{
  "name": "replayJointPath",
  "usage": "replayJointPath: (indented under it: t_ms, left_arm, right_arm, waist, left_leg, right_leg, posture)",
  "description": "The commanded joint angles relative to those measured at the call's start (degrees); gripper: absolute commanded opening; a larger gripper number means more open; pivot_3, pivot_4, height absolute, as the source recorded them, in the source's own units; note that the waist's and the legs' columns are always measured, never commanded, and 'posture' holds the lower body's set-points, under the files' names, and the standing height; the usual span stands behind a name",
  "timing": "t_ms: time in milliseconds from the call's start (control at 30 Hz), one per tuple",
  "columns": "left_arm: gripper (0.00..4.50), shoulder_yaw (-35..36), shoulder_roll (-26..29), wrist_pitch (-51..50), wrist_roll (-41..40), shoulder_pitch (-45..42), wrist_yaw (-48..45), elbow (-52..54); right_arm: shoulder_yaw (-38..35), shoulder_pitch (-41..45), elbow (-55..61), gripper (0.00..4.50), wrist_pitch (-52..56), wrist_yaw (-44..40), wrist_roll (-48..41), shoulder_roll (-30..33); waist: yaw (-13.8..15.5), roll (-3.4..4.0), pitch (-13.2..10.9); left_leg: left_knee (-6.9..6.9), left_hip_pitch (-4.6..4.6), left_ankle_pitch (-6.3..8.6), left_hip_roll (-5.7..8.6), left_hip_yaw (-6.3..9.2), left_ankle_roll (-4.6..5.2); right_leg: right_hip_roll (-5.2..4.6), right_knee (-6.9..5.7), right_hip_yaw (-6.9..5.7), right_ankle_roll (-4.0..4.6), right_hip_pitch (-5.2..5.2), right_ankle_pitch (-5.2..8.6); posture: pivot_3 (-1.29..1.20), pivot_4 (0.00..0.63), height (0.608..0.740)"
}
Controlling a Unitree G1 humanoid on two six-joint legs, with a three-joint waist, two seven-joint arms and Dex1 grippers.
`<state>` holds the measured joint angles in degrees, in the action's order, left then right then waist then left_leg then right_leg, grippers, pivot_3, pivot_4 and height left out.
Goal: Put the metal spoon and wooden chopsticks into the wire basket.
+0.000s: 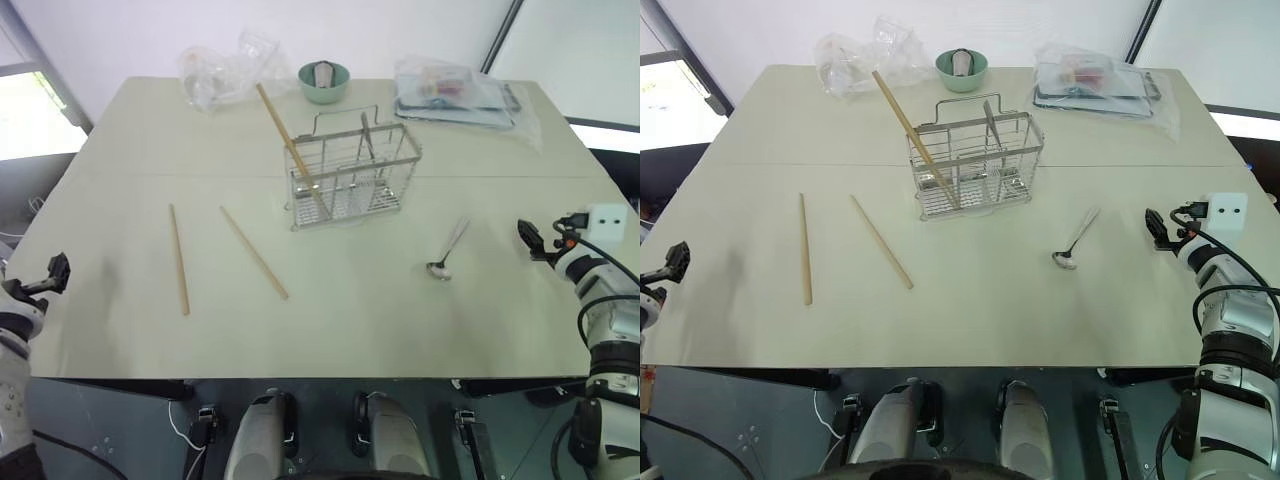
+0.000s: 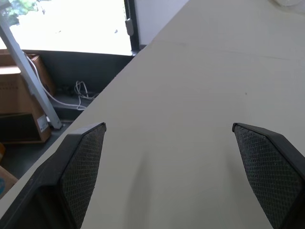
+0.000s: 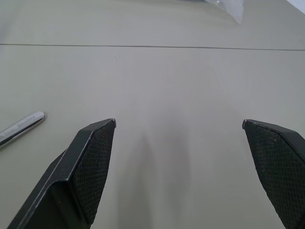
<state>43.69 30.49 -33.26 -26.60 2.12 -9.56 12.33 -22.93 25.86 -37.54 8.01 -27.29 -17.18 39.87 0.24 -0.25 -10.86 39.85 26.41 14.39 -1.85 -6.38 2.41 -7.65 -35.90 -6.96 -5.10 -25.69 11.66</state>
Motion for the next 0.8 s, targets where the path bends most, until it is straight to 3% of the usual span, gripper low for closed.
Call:
replayJointPath:
  t_ms: [33,800]
  left_arm:
    - [4.47,0.1,1.5,0.6,0.8,0.2,-0.1,1.6]
    - [4.47,0.9,3.5,0.9,0.7,-3.3,0.0,-0.7]
  right_arm:
    - [-1.2,1.1,0.7,4.40,-1.1,0.2,-0.6,0.3]
    - [-0.4,3.5,-0.6,4.40,-1.8,-0.1,0.1,0.5]
  waist:
    - [0.0,0.00,0.0]
    - [0.1,0.00,0.0]
  left_leg:
    - [0.00,0.00,0.00,0.00,0.00,0.00]
    - [0.00,-0.01,-0.02,0.00,-0.02,-0.01]
  right_leg:
    - [0.00,0.00,0.00,0.00,0.00,0.00]
    - [0.01,-0.01,0.00,-0.01,0.02,0.00]
  posture:
    - [0.00,0.150,0.707]
    - [0.00,0.150,0.707]
